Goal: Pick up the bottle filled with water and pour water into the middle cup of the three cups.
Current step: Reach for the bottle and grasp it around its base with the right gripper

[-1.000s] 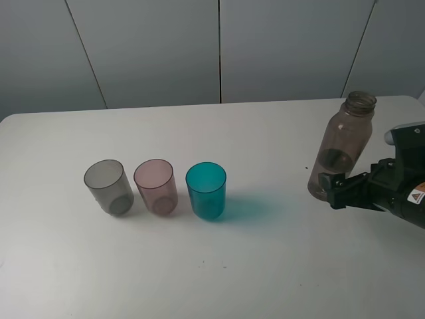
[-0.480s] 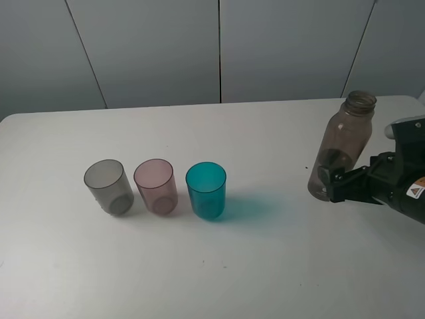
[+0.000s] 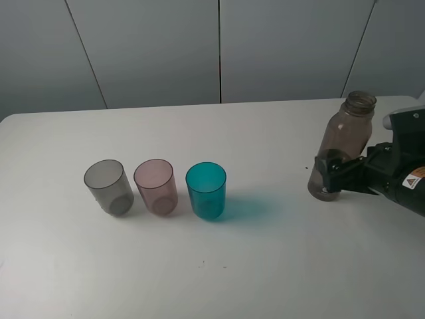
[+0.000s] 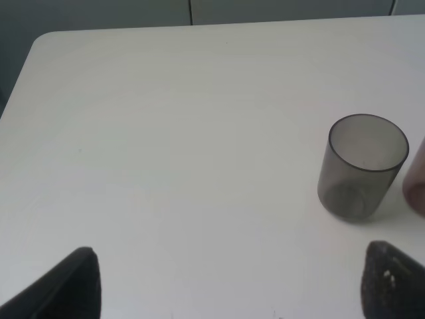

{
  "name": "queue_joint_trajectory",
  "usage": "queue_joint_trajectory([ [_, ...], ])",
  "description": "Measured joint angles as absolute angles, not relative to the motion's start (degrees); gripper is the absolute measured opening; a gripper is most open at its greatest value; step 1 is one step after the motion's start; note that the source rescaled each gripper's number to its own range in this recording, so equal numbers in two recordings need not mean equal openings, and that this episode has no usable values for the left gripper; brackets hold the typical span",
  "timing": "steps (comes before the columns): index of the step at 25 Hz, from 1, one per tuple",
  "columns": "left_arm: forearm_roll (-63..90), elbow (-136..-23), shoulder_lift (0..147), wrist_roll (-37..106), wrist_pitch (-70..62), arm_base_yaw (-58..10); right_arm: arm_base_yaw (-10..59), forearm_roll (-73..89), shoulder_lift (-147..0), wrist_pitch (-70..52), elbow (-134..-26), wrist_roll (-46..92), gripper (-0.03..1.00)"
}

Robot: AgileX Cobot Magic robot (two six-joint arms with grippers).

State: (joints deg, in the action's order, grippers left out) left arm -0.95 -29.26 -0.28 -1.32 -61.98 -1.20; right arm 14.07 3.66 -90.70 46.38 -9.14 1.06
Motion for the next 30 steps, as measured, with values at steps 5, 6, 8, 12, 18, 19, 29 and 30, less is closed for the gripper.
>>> queue_joint_trajectory([
  [5, -0.9, -29.3, -0.3, -1.3, -62.0, -1.2, 14.1, 3.2, -95.0, 46.9, -9.2, 0.9, 1.00],
  [6, -0.9, -29.3, -0.3, -1.3, -62.0, -1.2, 14.1, 3.1, -95.9, 47.5, -9.2, 0.8, 1.00],
  [8, -0.9, -29.3, -0.3, -1.3, -62.0, -1.2, 14.1, 2.8, -97.2, 49.2, -9.3, 0.0, 1.00],
  [12, -0.9, -29.3, -0.3, -1.2, -62.0, -1.2, 14.1, 2.6, -99.4, 52.2, -9.6, -0.4, 1.00],
  [18, -0.9, -29.3, -0.3, -1.2, -62.0, -1.2, 14.1, 2.9, -100.5, 55.9, -10.0, -0.4, 1.00],
  [19, -0.9, -29.3, -0.3, -1.1, -62.0, -1.2, 14.1, 3.2, -100.5, 56.5, -10.1, -0.4, 1.00],
  [29, -0.9, -29.3, -0.3, -0.9, -62.0, -1.2, 14.1, 3.9, -100.5, 59.2, -10.4, -0.4, 1.00],
  [30, -0.9, -29.3, -0.3, -0.9, -62.0, -1.2, 14.1, 3.9, -100.6, 59.3, -10.4, -0.4, 1.00],
])
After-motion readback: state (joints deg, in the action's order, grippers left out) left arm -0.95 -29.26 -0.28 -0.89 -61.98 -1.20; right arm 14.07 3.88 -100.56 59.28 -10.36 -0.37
